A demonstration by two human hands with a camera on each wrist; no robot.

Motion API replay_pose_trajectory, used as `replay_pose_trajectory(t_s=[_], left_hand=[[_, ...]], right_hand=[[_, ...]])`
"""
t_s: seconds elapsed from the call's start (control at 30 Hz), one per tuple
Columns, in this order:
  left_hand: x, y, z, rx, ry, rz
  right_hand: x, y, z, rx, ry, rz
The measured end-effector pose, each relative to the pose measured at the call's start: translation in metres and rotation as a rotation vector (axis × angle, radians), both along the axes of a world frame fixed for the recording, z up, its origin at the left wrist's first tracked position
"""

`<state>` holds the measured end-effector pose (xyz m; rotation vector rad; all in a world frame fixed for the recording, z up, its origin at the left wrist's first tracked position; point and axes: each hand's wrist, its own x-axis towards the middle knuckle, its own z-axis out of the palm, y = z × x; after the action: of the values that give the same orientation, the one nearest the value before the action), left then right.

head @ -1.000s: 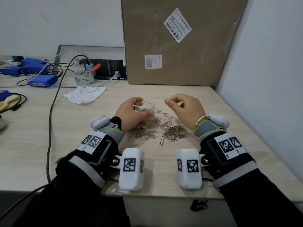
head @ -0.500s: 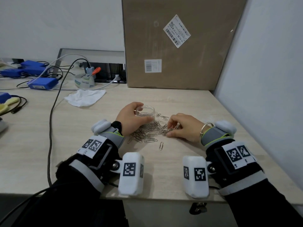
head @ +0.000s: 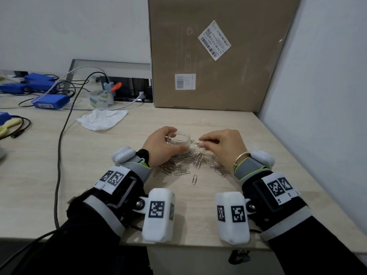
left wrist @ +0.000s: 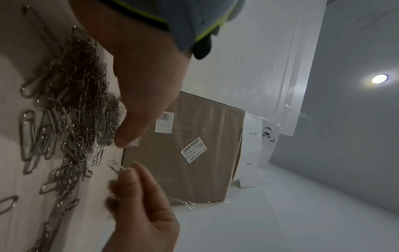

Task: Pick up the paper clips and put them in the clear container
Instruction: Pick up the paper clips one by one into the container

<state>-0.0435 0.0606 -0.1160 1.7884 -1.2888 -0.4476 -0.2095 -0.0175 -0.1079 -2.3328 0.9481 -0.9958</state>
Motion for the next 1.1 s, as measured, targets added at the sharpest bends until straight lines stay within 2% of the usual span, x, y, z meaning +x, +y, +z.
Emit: replay_pose_trajectory(t_s=[0.1,0.2,0.37,0.53,0.63,0.77,0.87,1.0,1.1], left_hand=[[-0.003,0.001,0.001,0.006,0.001,-0.041],[-0.009,0.003,0.003,0.023,-0.003,-0.144],[-0.015,0.004,0.004,-0.008,-0.028,-0.247],[-0.015,0.002,0.003,-0.034,-0.006,-0.229],[-0.009,0.001,0.002,-0.033,-0.011,-0.13],[0.019,-0.003,0.0,-0.054,0.016,0.205],[0.047,0.0,-0.003,0.021,0.006,0.425],[0.061,0.003,-0.01,0.097,-0.034,0.511],[0.053,0.006,-0.005,0.127,-0.153,0.52]], right_hand=[[0.002,0.003,0.003,0.014,-0.302,-0.028],[0.007,0.007,0.003,0.046,-0.419,0.037],[0.014,0.009,-0.003,0.013,-0.296,0.146],[0.013,0.007,-0.006,-0.052,-0.177,0.139],[0.009,0.007,-0.003,-0.044,-0.215,0.095],[0.0,0.002,-0.004,0.038,-0.237,-0.047],[-0.008,0.001,-0.007,0.173,-0.194,-0.118],[-0.015,0.003,-0.014,0.32,-0.247,-0.178],[-0.021,0.01,-0.016,0.387,-0.202,-0.172]])
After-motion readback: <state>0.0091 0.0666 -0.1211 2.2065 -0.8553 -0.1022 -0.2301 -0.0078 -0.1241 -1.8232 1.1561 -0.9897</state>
